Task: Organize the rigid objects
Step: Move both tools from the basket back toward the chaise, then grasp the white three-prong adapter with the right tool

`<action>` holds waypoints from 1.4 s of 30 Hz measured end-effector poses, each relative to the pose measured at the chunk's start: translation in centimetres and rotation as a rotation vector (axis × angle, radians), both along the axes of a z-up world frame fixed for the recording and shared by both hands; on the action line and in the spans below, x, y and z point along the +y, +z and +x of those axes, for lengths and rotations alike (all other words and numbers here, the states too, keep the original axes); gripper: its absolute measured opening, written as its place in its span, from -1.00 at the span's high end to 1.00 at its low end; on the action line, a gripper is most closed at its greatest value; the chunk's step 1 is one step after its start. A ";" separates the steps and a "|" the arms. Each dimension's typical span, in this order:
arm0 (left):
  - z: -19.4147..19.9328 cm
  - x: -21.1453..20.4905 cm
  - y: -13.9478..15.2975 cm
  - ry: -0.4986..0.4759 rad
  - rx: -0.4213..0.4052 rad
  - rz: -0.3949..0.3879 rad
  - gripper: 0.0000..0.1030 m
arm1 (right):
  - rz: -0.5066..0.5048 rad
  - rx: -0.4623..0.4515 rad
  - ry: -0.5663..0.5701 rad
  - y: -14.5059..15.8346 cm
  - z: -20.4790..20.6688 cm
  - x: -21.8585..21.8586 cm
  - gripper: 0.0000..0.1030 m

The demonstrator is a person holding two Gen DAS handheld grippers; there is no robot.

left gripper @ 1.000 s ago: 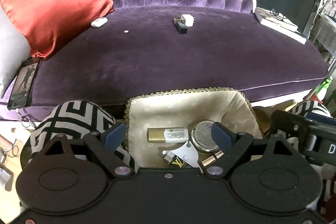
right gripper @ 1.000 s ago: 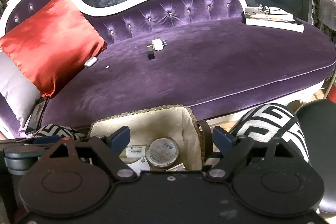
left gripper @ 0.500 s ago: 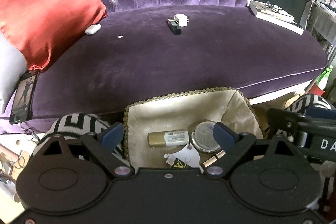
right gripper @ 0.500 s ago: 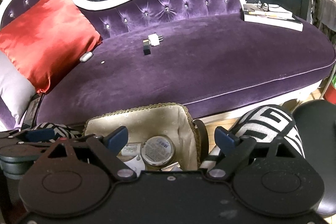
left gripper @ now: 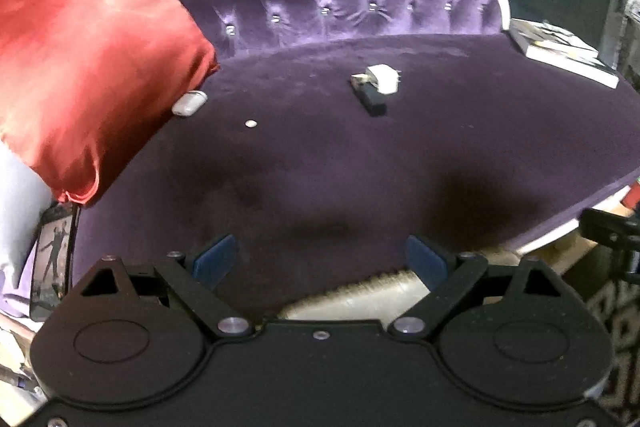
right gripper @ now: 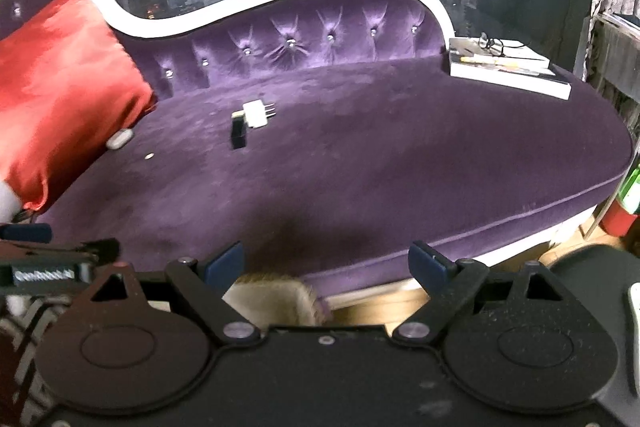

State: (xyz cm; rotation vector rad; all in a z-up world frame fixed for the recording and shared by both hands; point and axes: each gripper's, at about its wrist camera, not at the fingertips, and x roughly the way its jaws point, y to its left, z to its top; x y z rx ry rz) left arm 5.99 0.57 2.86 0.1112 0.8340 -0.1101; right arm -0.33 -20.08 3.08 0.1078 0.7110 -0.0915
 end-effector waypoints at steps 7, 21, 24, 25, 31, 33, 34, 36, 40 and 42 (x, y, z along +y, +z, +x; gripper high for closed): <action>4.3 0.9 -1.8 0.055 0.028 -0.010 -0.74 | -0.030 -0.008 -0.017 -0.9 4.2 -0.3 -0.73; 10.6 0.2 -6.7 0.084 0.110 -0.054 -0.74 | -0.093 -0.014 0.043 -3.8 13.7 1.6 -0.73; 11.4 0.8 -7.4 0.106 0.141 -0.077 -0.74 | -0.080 -0.025 0.040 -4.3 15.9 1.8 -0.73; 11.6 1.0 -7.6 0.116 0.152 -0.085 -0.74 | -0.073 -0.029 0.037 -4.5 16.7 1.9 -0.73; 11.9 1.4 -7.9 0.154 0.139 -0.091 -0.82 | -0.064 -0.039 0.025 -5.6 21.2 2.5 -0.71; 11.9 1.2 -7.9 0.155 0.134 -0.085 -0.83 | -0.085 -0.046 0.008 -6.0 22.7 2.9 -0.70; 12.2 1.3 -8.0 0.155 0.133 -0.082 -0.84 | -0.095 -0.052 -0.005 -6.2 23.3 3.0 -0.70; 12.2 1.3 -8.1 0.155 0.129 -0.083 -0.85 | -0.122 -0.047 -0.048 -6.7 24.7 3.3 -0.69; 12.4 1.5 -8.1 0.160 0.125 -0.091 -0.86 | -0.116 0.027 0.068 -8.4 26.8 5.5 -0.55; 12.5 1.5 -8.1 0.160 0.124 -0.092 -0.87 | -0.097 -0.018 0.154 -8.4 26.4 6.6 -0.52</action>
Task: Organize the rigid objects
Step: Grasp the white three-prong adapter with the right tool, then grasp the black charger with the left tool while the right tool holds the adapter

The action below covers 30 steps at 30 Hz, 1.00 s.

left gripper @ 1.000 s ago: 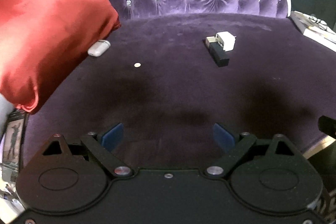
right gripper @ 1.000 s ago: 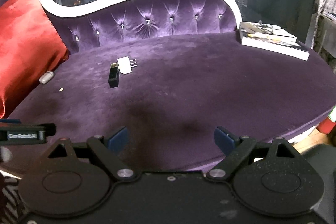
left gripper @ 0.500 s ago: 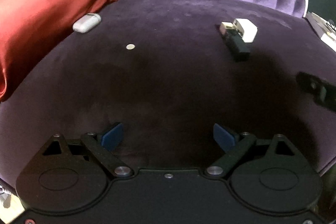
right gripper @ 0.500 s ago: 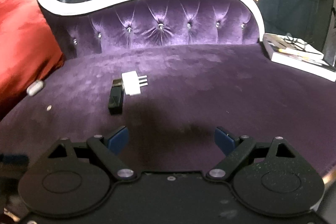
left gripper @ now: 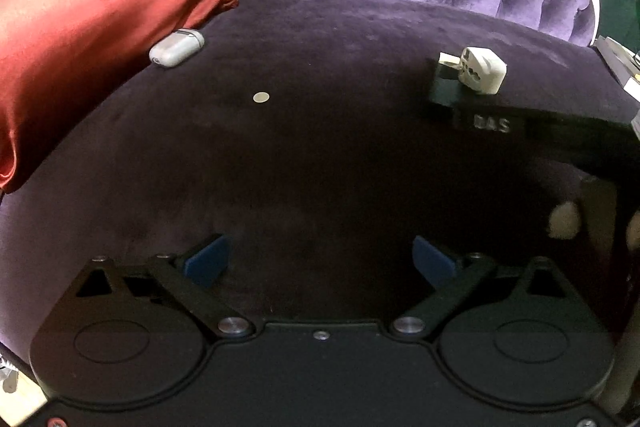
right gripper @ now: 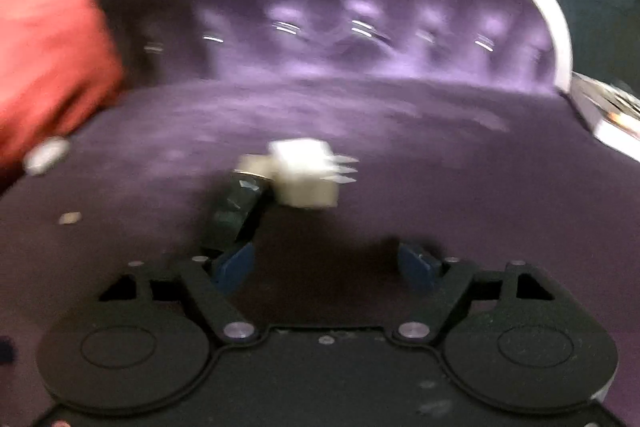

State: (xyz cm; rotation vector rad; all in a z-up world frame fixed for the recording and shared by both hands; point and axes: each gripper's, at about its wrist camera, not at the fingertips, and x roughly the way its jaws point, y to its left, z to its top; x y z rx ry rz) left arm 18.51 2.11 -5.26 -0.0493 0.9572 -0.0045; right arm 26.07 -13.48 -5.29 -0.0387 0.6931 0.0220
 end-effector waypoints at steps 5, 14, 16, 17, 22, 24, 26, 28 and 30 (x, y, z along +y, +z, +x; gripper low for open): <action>0.0 0.0 0.0 0.004 -0.002 -0.005 -0.87 | 0.023 -0.018 -0.078 0.0 0.8 -0.8 -0.56; -0.1 0.0 -0.1 -0.004 -0.009 0.001 -0.90 | 0.011 -0.059 -0.017 -0.1 5.2 -0.6 -0.52; 0.0 0.0 -0.2 -0.003 -0.010 0.003 -0.92 | 0.027 -0.031 -0.009 -0.7 5.7 -1.0 -0.12; 0.0 0.1 -0.2 -0.002 -0.011 0.003 -0.92 | 0.050 -0.024 -0.004 -0.8 5.7 -1.3 0.07; 0.0 0.2 -0.3 0.000 -0.015 0.005 -0.92 | 0.072 0.001 -0.008 -0.3 3.9 -2.0 0.11; 0.0 0.3 -0.2 0.004 -0.012 0.005 -0.92 | 0.031 0.018 -0.025 -0.1 2.4 -1.9 0.11; 0.1 0.3 -0.1 0.011 -0.004 0.007 -0.92 | -0.005 0.037 -0.035 0.1 1.0 -1.7 0.11; 0.2 0.4 0.3 0.018 0.010 0.017 -0.90 | -0.039 0.061 -0.047 0.4 -0.6 -1.8 0.11; 0.2 0.4 1.0 0.020 -0.001 0.011 -0.90 | -0.049 0.091 -0.057 0.6 -2.1 -2.2 0.11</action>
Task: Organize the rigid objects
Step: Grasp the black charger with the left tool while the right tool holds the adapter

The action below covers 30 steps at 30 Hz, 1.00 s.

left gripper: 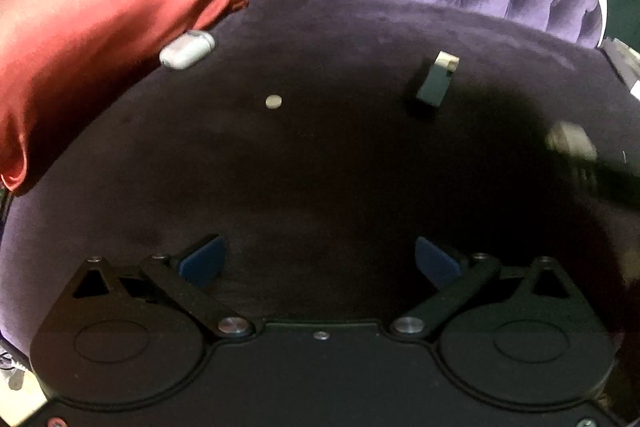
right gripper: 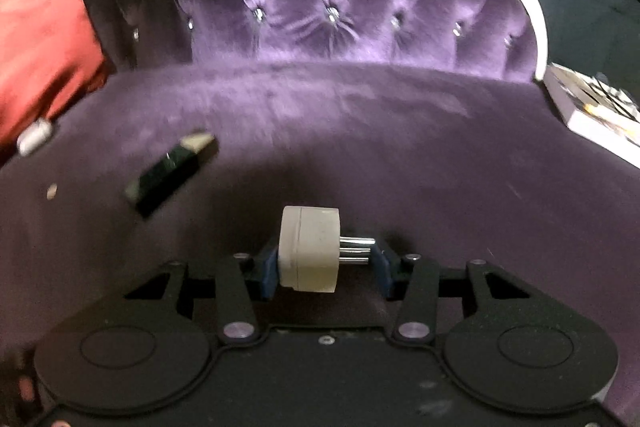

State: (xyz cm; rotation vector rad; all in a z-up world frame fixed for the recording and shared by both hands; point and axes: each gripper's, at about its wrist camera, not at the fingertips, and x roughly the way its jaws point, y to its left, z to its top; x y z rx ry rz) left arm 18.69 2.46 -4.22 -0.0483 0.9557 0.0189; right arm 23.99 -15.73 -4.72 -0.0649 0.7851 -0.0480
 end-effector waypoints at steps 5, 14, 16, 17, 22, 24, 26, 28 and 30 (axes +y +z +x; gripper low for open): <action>1.5 -1.9 2.6 -0.021 -0.071 0.021 -0.90 | 0.013 0.048 -0.055 0.2 -2.7 -1.2 0.11; 8.6 -5.2 1.3 -0.011 -0.025 0.044 -0.88 | -0.042 0.014 -0.030 -0.2 -3.1 -0.6 0.11; 9.8 -5.0 0.3 0.013 0.012 0.076 -0.76 | -0.023 0.020 -0.031 -0.1 -3.0 -1.0 0.11; 10.1 -4.6 -0.1 0.025 0.029 0.079 -0.77 | -0.012 0.024 -0.034 -0.1 -2.9 -1.2 0.11; 11.7 -0.6 -1.0 0.184 0.084 -0.002 -0.74 | 0.001 0.032 -0.040 0.0 -2.7 -1.3 0.10; 11.9 0.1 -0.8 0.217 0.083 -0.010 -0.71 | -0.001 0.032 -0.046 -0.1 -2.6 -1.1 0.07; 11.6 -0.1 -0.4 0.172 0.064 -0.006 -0.71 | -0.003 0.029 -0.046 -0.1 -2.6 -1.0 0.06; 10.5 -1.2 0.2 0.082 0.017 -0.002 -0.73 | -0.005 0.026 -0.053 -0.2 -2.6 -1.0 0.00; 9.4 -2.5 0.6 -0.016 -0.026 0.001 -0.77 | -0.012 0.023 -0.068 -0.3 -2.5 -1.1 -0.17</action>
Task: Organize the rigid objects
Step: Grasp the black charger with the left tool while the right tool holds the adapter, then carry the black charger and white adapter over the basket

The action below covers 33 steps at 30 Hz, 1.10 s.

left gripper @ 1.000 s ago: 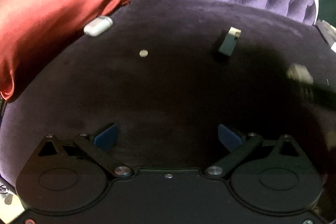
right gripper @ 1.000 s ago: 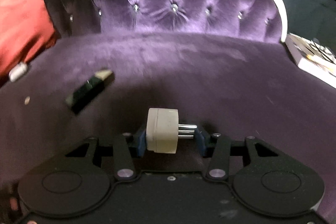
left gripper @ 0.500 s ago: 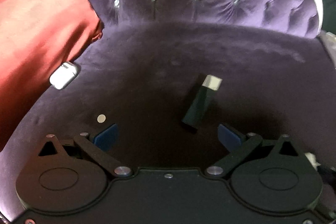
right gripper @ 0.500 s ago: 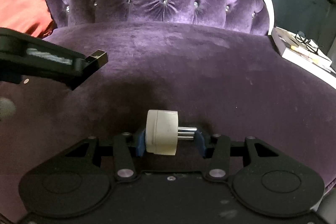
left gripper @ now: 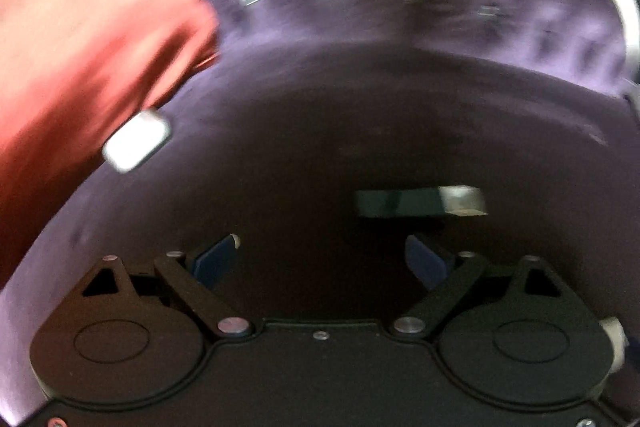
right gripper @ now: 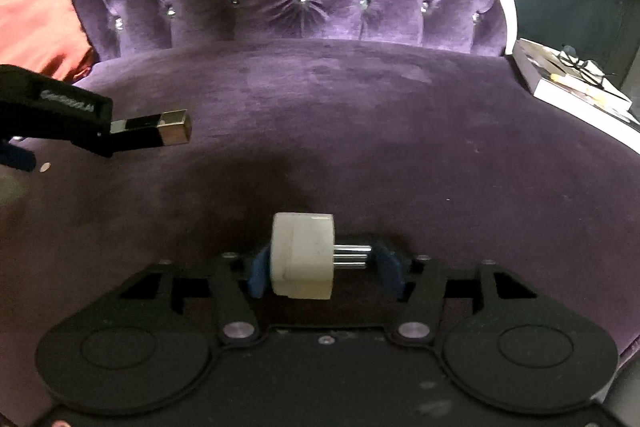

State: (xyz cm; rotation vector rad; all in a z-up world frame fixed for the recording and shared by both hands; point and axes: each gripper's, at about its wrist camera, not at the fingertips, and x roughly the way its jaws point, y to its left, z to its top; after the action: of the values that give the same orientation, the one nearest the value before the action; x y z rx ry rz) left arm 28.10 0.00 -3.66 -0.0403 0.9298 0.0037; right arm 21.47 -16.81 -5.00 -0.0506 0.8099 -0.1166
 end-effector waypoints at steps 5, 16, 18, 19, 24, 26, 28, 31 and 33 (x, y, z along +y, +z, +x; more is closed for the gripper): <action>-0.3 -2.6 0.5 -0.104 -0.054 -0.029 -0.84 | 0.029 0.002 -0.032 -0.1 0.4 -0.6 -0.39; 3.5 -4.2 -0.4 -0.041 -0.031 -0.029 -0.85 | 0.036 0.012 -0.093 -0.8 1.0 -1.4 -0.98; 3.9 -4.4 -0.7 -0.031 -0.019 -0.020 -0.85 | 0.037 0.011 -0.094 -0.9 1.1 -1.3 -1.00; 4.1 -4.3 -1.1 -0.025 -0.007 -0.020 -0.85 | 0.041 0.010 -0.094 -0.9 1.1 -1.3 -1.00; 4.4 -4.1 -2.3 -0.012 0.022 -0.016 -0.85 | 0.060 0.008 -0.086 -0.9 1.1 -1.2 -1.00; 4.2 -4.5 -2.5 -0.030 0.013 0.008 -0.87 | 0.063 0.012 -0.073 -0.9 1.2 -0.9 -1.00; 4.1 -4.5 -2.5 -0.033 0.006 0.003 -0.87 | 0.068 0.021 -0.058 -0.8 1.3 -0.6 -1.00; 4.1 -4.3 -2.5 -0.036 0.004 -0.009 -0.86 | 0.072 0.037 -0.049 -0.7 1.3 -0.2 -1.00; 4.2 -4.3 -2.5 -0.038 0.004 -0.009 -0.85 | 0.068 0.049 -0.040 -0.7 1.3 0.0 -1.00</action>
State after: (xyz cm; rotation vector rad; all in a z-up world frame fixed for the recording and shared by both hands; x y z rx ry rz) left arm 32.28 -4.33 -6.17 -0.0309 0.9343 -0.0354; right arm 22.76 -16.81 -5.72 0.0271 0.8637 -0.1256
